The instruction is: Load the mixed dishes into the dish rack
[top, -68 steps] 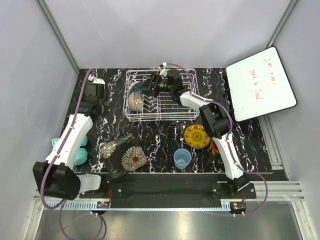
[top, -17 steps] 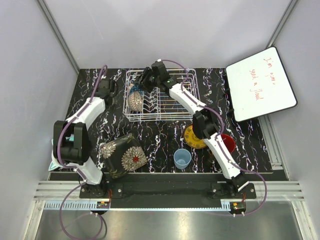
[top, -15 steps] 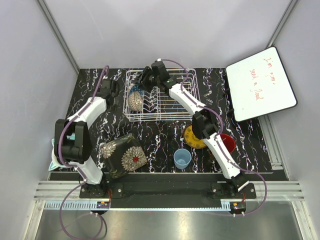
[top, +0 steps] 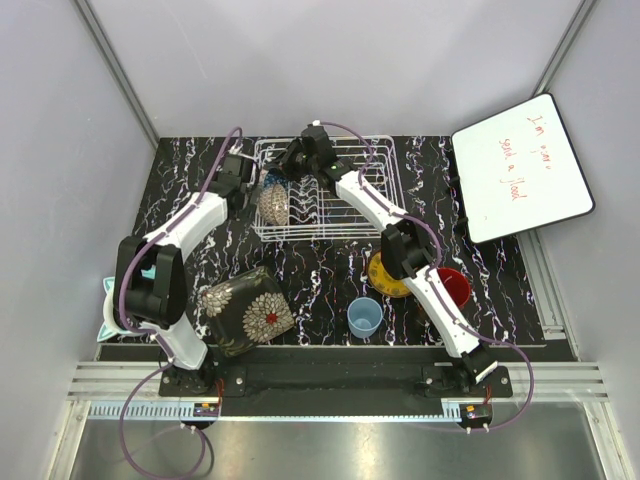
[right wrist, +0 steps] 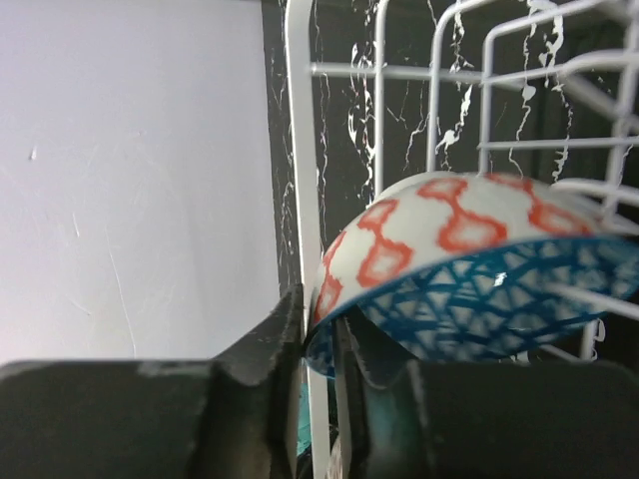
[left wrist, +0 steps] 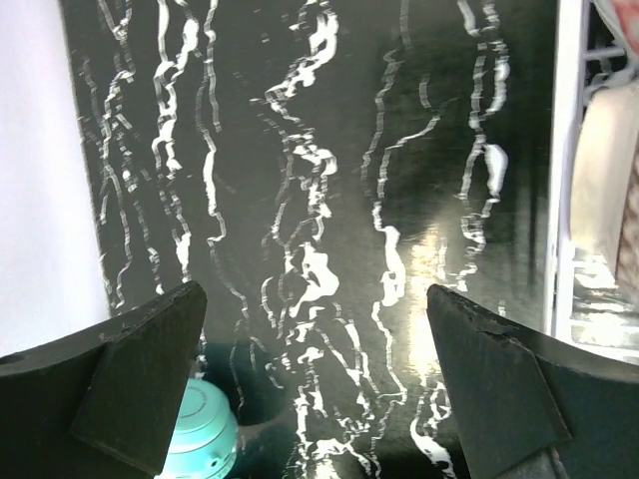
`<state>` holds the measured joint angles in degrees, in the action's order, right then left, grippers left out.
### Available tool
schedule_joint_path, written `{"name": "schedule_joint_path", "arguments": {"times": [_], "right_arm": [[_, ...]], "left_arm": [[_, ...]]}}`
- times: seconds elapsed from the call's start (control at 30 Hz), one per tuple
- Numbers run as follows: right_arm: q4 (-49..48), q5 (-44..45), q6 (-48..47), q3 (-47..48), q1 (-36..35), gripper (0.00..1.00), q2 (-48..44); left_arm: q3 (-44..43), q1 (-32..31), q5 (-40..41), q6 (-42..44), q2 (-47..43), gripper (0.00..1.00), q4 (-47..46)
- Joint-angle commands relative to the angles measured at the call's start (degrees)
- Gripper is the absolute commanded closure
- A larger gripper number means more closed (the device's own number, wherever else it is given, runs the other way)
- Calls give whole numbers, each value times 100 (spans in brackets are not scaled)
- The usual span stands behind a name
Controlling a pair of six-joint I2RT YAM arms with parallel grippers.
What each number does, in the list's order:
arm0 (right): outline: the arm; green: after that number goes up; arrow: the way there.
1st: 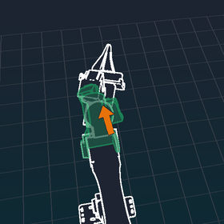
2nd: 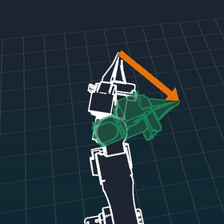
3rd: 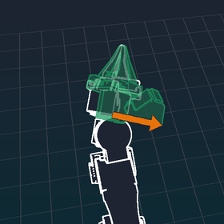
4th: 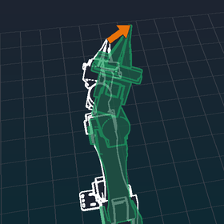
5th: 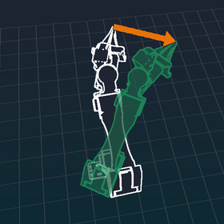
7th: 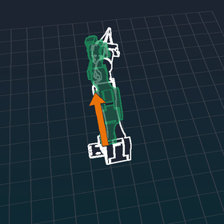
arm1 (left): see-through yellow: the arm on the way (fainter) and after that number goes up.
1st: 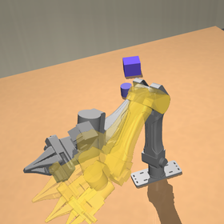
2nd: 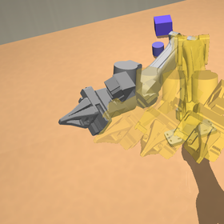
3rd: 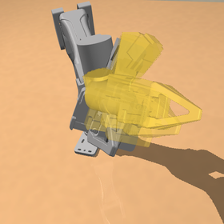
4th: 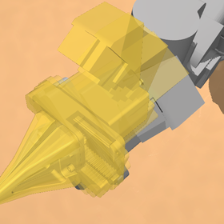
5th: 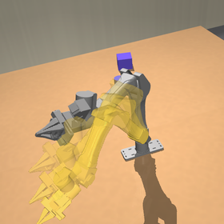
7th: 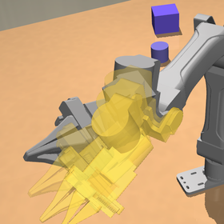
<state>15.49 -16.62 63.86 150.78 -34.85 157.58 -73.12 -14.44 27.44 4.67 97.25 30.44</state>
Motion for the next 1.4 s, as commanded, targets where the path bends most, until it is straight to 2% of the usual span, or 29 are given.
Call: {"name": "schedule_joint_path", "arguments": {"times": [0.0,0.07,0.1,0.33,0.47,0.57,0.77,1.0,1.2,1.37], "right_arm": [[-371,-60,-311,311,75,85,1],[-397,-157,-391,347,101,98,-17],[-406,-305,-461,355,127,100,-25],[-897,-982,-848,356,233,100,-87],[-2098,-1737,-270,390,461,100,97],[-2645,-2002,-75,373,549,100,185],[-3173,-2099,135,505,742,100,501],[-3324,-2213,356,672,848,100,845],[-3359,-2495,373,698,840,95,1020],[-3237,-2890,155,716,752,98,1021]], "left_arm": [[-18,-94,-195,26,-57,1,-143],[35,-94,-178,26,-49,1,-134],[52,-94,-178,26,-48,1,-134],[237,-94,-99,96,-110,1,-134],[299,-94,-64,122,-119,1,-134],[299,-94,-55,105,-101,1,-126],[307,-94,-46,87,-110,1,-73],[307,-94,-37,78,-119,1,-29],[246,-94,-55,17,-40,1,-11],[237,-94,-55,26,-22,1,6]]}}
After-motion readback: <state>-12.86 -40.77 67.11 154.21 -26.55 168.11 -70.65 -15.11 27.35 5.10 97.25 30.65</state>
